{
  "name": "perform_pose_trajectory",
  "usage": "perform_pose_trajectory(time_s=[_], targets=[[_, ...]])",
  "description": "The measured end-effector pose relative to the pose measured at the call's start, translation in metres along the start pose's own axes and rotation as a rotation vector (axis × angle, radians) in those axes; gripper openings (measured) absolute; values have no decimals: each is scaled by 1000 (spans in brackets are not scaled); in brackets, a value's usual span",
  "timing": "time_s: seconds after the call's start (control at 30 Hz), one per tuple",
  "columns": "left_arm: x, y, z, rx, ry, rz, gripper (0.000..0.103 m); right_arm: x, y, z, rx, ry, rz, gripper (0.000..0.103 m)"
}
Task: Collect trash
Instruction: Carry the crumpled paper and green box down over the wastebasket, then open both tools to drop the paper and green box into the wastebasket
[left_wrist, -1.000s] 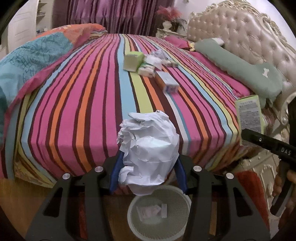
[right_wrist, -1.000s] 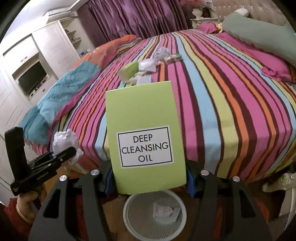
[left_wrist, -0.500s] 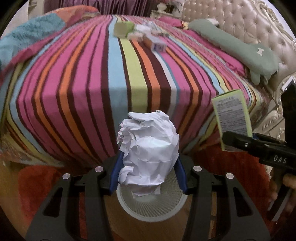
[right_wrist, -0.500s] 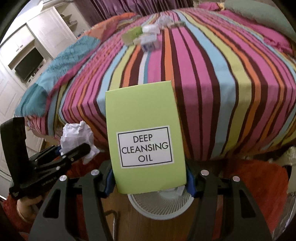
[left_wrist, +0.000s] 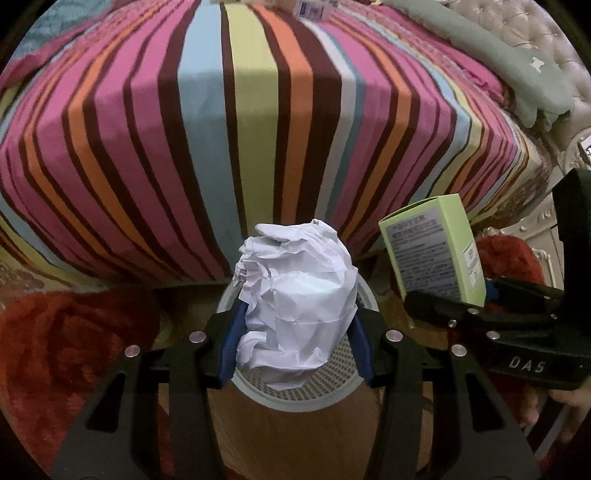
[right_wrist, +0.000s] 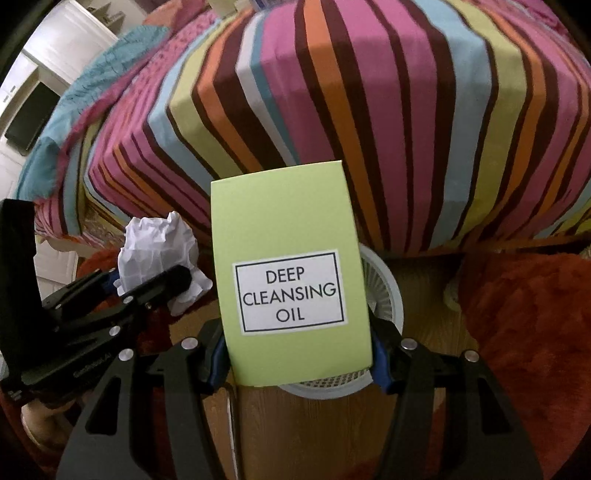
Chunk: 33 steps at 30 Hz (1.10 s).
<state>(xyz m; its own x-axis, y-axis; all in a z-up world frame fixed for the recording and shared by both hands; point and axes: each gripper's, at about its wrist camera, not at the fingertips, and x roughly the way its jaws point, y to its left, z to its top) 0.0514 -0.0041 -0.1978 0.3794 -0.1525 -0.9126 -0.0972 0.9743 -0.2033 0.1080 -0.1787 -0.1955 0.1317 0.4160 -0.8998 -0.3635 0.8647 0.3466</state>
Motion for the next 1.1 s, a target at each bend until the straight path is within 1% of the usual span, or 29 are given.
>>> perform_pose_trajectory(time_s=[0.13, 0.27, 0.43, 0.6, 0.67, 0.87, 1.1], targets=[[17, 4, -2, -20, 52, 1, 49, 18, -5, 1, 30, 62, -3, 57], [36, 7, -5, -37, 121, -7, 49, 39, -13, 2, 75, 136, 5, 57], [64, 16, -10, -92, 210, -11, 49, 68, -20, 3, 164, 208, 18, 57], [96, 29, -17, -150, 314, -16, 49, 93, -29, 4, 217, 261, -18, 57], [105, 32, -20, -160, 339, -17, 49, 105, -34, 4, 253, 281, -23, 57], [131, 24, -25, -128, 404, 7, 49, 126, -48, -2, 319, 322, -32, 57], [152, 22, -31, -109, 472, 32, 49, 146, -48, -1, 313, 355, -63, 57]])
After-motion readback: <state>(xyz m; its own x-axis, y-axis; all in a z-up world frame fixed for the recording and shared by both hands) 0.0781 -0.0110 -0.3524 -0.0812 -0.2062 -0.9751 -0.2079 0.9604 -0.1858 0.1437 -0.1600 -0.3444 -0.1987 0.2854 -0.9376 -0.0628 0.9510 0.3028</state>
